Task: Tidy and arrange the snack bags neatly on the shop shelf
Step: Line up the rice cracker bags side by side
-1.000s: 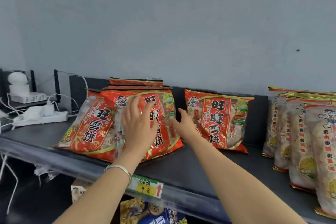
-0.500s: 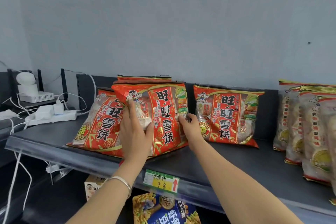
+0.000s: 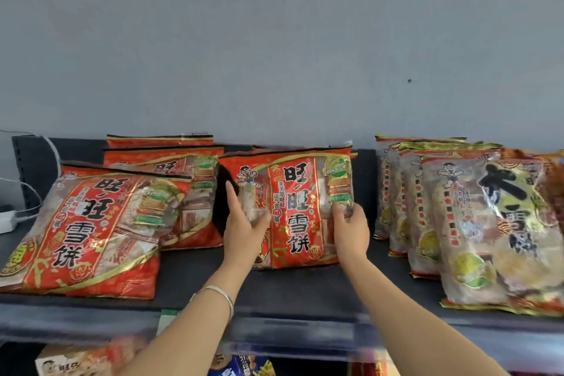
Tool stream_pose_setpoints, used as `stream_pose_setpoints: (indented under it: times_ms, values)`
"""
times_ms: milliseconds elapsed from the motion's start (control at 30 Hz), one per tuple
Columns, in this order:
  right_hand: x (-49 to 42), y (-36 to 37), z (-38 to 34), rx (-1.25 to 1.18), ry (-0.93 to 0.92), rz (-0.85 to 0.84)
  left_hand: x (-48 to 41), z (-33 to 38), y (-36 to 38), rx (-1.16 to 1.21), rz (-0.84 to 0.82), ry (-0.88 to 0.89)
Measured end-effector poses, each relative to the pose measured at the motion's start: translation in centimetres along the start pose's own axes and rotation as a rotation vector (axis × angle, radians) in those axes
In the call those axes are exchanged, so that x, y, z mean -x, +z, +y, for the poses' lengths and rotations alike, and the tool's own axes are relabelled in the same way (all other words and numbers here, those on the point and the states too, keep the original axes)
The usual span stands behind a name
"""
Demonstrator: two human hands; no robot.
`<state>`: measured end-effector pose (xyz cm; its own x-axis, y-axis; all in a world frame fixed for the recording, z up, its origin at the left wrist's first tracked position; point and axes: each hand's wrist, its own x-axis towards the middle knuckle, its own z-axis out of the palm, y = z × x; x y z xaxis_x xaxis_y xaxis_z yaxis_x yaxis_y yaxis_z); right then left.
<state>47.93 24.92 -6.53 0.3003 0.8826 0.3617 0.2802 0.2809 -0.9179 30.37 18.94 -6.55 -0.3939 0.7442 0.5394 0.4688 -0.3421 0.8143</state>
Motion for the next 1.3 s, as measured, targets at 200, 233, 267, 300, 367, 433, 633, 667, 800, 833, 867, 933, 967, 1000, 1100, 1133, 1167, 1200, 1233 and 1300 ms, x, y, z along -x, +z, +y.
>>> stream_pose_setpoints:
  times_ms: [200,233,267,300,367,433,633,667,800,833,867,933,967,1000,1100,1133,1167,1200,1233,1300]
  values:
    - [-0.5,-0.5,1.1,-0.022,0.018,0.017,-0.5,-2.1,1.8,-0.043,-0.060,-0.187]
    - [-0.5,-0.5,0.9,-0.034,0.003,0.027,-0.7,-2.2,1.8,-0.081,-0.069,-0.226]
    - [-0.4,-0.4,0.8,-0.054,-0.002,0.034,-0.8,-2.1,1.8,-0.102,-0.086,-0.258]
    - [-0.5,-0.4,0.8,-0.079,0.000,0.038,-0.8,-2.2,1.9,-0.106,-0.104,-0.270]
    - [-0.7,-0.4,0.7,-0.105,0.008,0.030,-1.0,-1.9,2.3,-0.100,-0.119,-0.242]
    - [-0.8,-0.3,0.6,-0.087,-0.043,0.009,-1.5,-1.6,2.9,-0.114,-0.097,-0.204]
    - [-0.8,0.2,1.4,0.451,-0.142,-0.117,-1.3,-1.4,4.8,-0.343,-0.071,-0.153]
    - [-0.8,0.2,1.6,0.434,-0.133,-0.142,-1.1,-1.6,4.8,-0.354,-0.073,-0.163]
    - [0.0,-0.2,1.4,0.496,-0.148,-0.097,-0.9,-2.0,3.8,-0.343,-0.147,-0.215]
    - [0.4,-0.2,1.3,0.549,-0.174,-0.059,-0.7,-2.0,3.3,-0.344,-0.167,-0.227]
    - [0.7,-0.2,1.1,0.596,-0.223,-0.019,-0.5,-1.8,2.8,-0.354,-0.178,-0.232]
    - [1.2,0.0,0.6,0.637,-0.383,0.041,0.0,-1.4,1.5,-0.370,-0.171,-0.222]
    - [1.5,0.3,0.3,0.628,-0.479,0.052,0.3,-1.1,0.7,-0.378,-0.156,-0.204]
    - [1.9,0.8,-0.1,0.610,-0.580,0.036,0.5,-0.7,-0.2,-0.389,-0.137,-0.176]
    - [3.8,2.8,-1.5,0.571,-0.868,-0.166,1.2,0.1,-3.3,-0.438,-0.054,-0.058]
    - [4.6,3.6,-1.9,0.548,-0.924,-0.251,1.5,0.3,-4.4,-0.464,-0.022,-0.018]
    - [5.5,4.2,-2.4,0.509,-0.947,-0.333,1.7,0.5,-5.4,-0.495,0.011,0.022]
    - [6.3,4.9,-2.8,0.466,-0.945,-0.408,2.0,0.6,-6.4,-0.530,0.042,0.064]
    - [7.2,5.6,-3.2,0.431,-0.927,-0.477,2.2,0.6,-7.4,-0.562,0.070,0.101]
    - [8.9,7.2,-4.0,0.387,-0.882,-0.591,2.3,0.4,-9.5,-0.603,0.116,0.125]
